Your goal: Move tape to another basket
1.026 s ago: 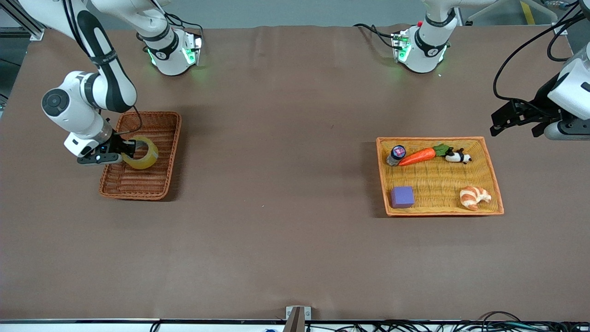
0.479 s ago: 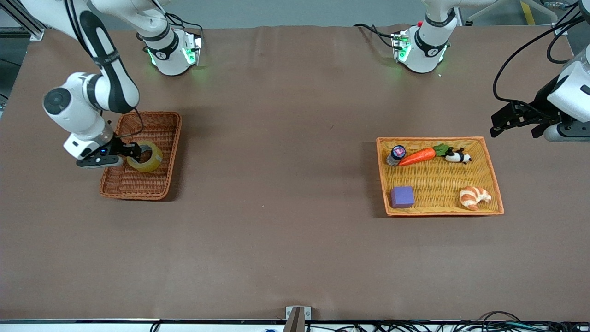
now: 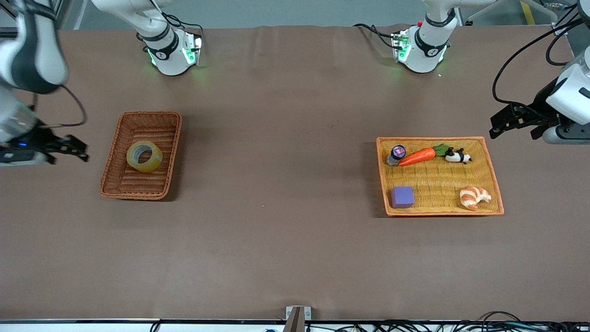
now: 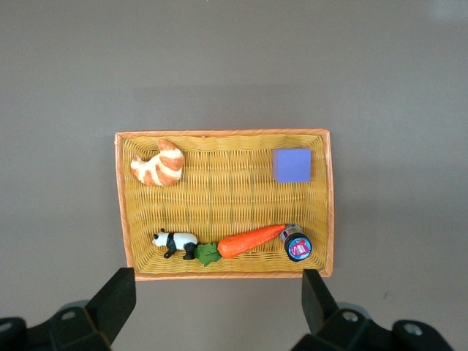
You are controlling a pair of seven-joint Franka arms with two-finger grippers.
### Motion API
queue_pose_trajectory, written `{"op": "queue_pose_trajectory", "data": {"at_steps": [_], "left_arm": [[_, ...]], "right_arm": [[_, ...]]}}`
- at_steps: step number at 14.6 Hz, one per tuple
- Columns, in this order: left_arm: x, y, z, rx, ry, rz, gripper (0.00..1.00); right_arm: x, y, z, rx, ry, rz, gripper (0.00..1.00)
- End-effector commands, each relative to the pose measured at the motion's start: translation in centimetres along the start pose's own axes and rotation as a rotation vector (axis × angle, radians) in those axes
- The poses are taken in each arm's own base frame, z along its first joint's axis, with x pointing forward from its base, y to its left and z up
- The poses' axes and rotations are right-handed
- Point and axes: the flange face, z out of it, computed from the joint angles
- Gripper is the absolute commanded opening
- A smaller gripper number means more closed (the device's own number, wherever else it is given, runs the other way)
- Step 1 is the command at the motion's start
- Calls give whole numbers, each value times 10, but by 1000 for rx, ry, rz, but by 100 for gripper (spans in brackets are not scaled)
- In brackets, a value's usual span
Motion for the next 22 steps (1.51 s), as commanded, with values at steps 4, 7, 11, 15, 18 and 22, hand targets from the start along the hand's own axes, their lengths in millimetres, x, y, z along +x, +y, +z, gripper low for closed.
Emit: {"op": "queue_pose_trajectory", "data": {"at_steps": [4, 7, 11, 15, 18, 22], "left_arm": [[4, -1, -4, -5, 11, 4, 100], [4, -1, -4, -7, 11, 4, 100], [3, -1, -8, -12, 18, 13, 100], [3, -5, -10, -16, 22, 11, 100], [2, -4, -10, -16, 22, 25, 100], [3, -5, -7, -16, 17, 23, 100]], "right_arm": [[37, -22, -107, -24, -40, 261, 100], [36, -43, -172, -54, -59, 282, 100], [30, -57, -171, -37, -120, 255, 100], [30, -56, -171, -36, -121, 209, 100], [31, -65, -171, -41, -120, 181, 100], [30, -61, -168, -40, -129, 187, 100]]}}
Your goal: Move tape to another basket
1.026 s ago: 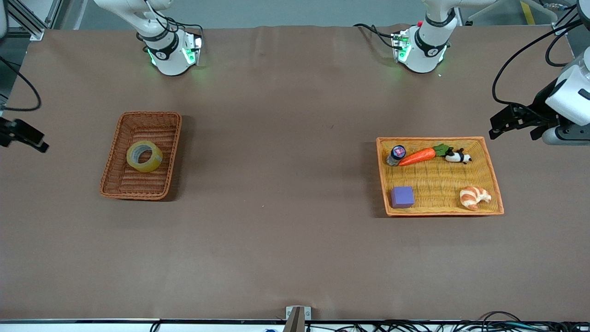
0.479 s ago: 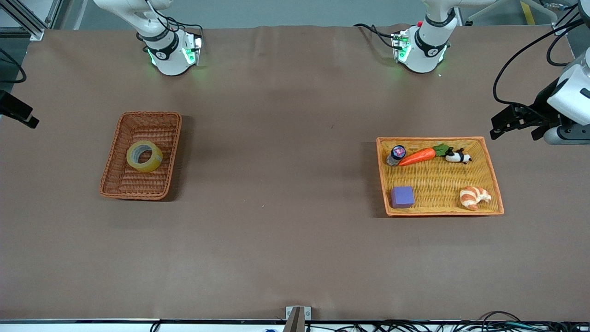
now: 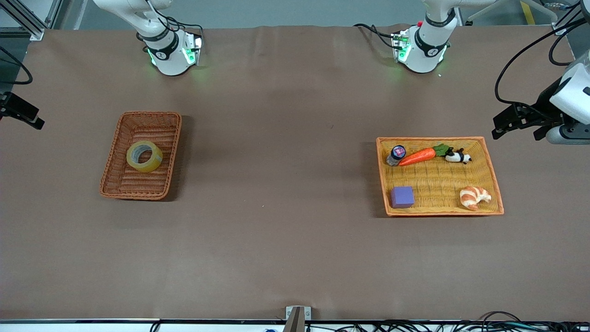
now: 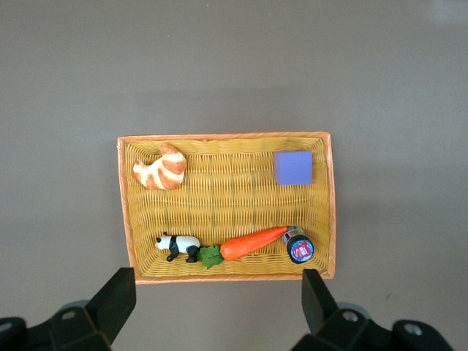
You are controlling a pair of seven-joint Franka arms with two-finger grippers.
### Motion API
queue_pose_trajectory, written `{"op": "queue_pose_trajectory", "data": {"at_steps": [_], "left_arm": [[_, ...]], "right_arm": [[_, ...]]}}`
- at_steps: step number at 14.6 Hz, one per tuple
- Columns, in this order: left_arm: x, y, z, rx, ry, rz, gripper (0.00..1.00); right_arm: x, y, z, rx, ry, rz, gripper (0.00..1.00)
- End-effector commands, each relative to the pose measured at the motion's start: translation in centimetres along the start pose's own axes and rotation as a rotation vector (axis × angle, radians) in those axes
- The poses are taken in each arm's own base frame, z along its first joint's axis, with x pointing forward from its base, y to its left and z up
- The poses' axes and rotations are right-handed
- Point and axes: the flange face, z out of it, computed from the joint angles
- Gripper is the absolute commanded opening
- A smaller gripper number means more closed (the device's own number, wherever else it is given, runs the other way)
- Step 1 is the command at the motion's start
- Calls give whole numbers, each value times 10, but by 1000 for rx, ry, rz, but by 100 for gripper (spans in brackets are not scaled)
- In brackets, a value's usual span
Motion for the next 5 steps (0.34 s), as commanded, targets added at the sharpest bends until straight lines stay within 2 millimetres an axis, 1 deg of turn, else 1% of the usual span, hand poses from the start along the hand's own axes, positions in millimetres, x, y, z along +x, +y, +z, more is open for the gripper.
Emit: {"op": "queue_pose_trajectory", "data": {"at_steps": [1, 3, 5], "left_arm": [[2, -2, -3, -15, 8, 14, 100], [2, -2, -3, -15, 6, 14, 100], [2, -2, -2, -11, 5, 16, 100]], "right_arm": [[0, 4, 0, -11, -7, -4, 100], [0, 18, 1, -3, -11, 6, 100], [1, 20, 1, -2, -10, 8, 100]]}}
